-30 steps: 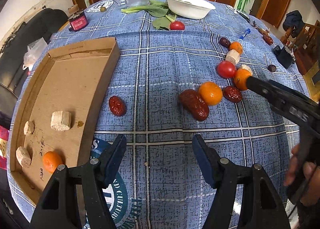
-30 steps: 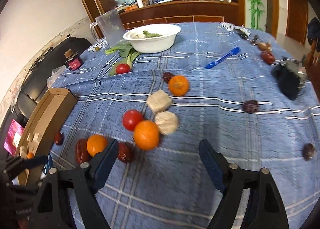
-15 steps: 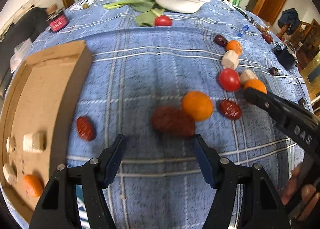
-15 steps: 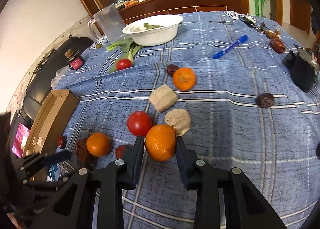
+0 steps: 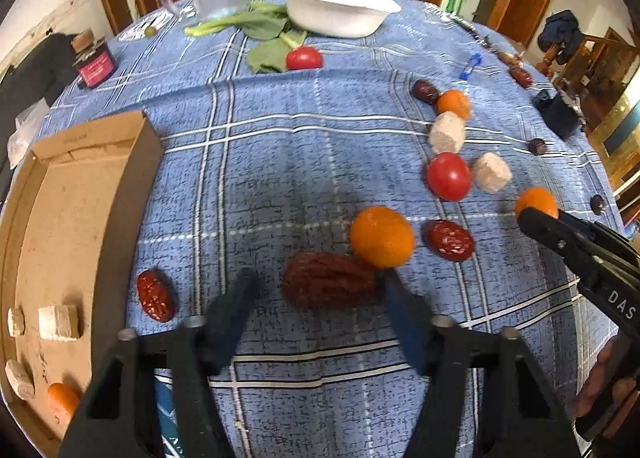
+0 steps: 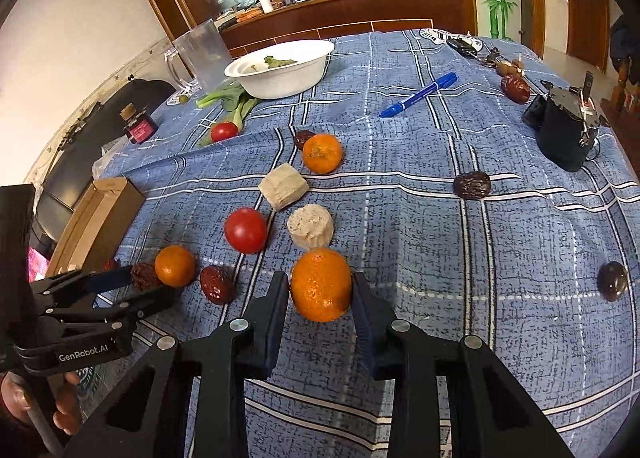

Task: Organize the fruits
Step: 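Grasp another orange with the right tool while the left tool grasps a dark red date, then carry the orange with the right tool while the left tool carries the date over the tray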

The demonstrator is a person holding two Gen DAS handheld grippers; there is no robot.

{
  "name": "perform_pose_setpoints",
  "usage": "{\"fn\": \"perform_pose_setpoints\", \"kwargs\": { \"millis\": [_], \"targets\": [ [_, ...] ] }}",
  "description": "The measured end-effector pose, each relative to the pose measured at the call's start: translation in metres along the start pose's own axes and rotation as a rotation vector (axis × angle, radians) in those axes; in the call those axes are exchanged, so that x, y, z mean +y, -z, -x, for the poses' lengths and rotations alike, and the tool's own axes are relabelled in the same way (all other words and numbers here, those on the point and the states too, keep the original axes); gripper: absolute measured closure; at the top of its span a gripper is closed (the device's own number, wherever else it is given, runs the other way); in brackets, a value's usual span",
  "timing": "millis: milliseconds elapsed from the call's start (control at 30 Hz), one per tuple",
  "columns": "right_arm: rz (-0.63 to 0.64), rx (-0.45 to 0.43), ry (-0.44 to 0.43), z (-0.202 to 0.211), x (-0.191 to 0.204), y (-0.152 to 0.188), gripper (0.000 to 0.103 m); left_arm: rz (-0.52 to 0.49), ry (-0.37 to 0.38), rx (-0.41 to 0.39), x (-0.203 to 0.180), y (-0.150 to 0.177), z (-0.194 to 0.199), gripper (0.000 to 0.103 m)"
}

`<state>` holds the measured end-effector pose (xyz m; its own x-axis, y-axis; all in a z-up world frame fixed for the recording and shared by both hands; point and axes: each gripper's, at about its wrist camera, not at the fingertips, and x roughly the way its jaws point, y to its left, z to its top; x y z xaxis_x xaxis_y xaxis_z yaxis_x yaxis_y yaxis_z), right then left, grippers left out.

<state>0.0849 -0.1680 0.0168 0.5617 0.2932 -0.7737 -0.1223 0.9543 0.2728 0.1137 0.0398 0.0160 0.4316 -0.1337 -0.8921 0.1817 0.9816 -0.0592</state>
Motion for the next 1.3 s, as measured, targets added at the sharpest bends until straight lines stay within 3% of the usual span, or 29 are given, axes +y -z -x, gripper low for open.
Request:
{"fn": "perform_pose_setpoints", "kwargs": {
  "millis": [100, 333, 833, 1300],
  "targets": [
    [0.018, -0.004, 0.021, 0.004, 0.002, 0.003, 0.069, -0.009, -0.007, -0.007, -0.002, 0.002, 0.001, 0.059],
    [0.036, -0.007, 0.042, 0.019, 0.006, 0.019, 0.069, 0.039, 0.058, -0.016, 0.003, 0.012, 0.02, 0.059],
    [0.12, -0.084, 0.123, 0.072, 0.045, 0.058, 0.069, -0.024, 0.082, -0.075, -0.014, 0.055, 0.067, 0.059],
    [0.156, -0.081, 0.102, 0.073, 0.097, 0.058, 0.069, 0.052, 0.055, -0.151, 0.037, 0.054, 0.101, 0.058]
  ]
}}
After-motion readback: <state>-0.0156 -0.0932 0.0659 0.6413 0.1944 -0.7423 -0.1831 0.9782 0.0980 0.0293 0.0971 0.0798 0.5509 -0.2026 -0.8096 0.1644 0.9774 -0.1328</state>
